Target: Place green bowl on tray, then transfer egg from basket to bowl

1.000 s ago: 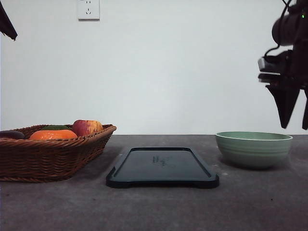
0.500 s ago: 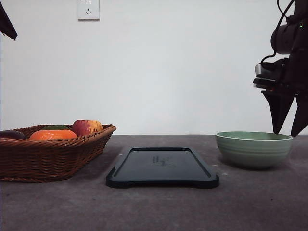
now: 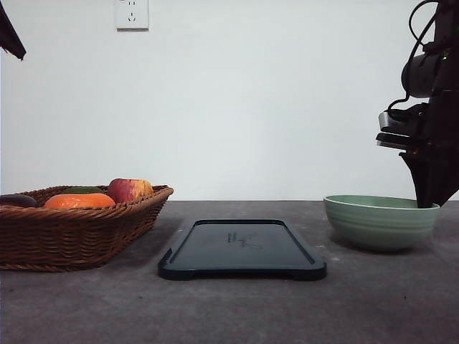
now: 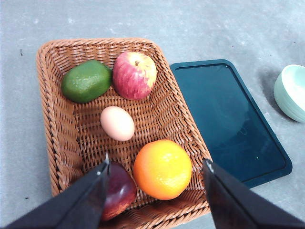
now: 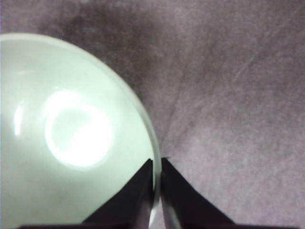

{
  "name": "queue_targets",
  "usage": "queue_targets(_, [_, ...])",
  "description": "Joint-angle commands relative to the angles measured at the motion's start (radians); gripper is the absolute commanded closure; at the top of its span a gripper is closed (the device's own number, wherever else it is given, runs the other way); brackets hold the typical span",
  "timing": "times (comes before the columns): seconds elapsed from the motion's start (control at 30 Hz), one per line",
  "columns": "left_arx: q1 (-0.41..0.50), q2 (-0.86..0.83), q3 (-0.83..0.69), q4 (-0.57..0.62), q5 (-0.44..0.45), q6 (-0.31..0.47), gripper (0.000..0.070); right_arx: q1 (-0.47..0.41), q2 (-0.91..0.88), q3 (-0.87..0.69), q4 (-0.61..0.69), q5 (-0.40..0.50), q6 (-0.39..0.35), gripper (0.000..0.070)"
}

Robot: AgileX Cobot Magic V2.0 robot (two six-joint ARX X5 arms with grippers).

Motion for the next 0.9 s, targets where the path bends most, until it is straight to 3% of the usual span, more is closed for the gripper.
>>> queue_targets(0.0, [-0.002, 0.006, 0.021, 0.011, 0.005, 0.000, 0.0309, 0.000, 0.018, 0.025, -0.005, -0.005, -0.008, 0.0695])
queue_targets(0.2, [-0.002, 0.007, 0.021, 0.011, 0.005, 0.000, 0.0309, 0.007, 0.018, 0.105, -0.137, -0.073, -0.008, 0.0695])
queue_targets(0.43, [-0.002, 0.007, 0.021, 0.017, 0.005, 0.000, 0.0309, 0.095, 0.018, 0.277, -0.268, -0.076, -0.011, 0.0695])
queue_targets(0.87, [-0.002, 0.012, 0.021, 0.018, 0.005, 0.000, 0.0309, 0.363, 0.061, 0.347, -0.080, -0.065, 0.106, 0.0695])
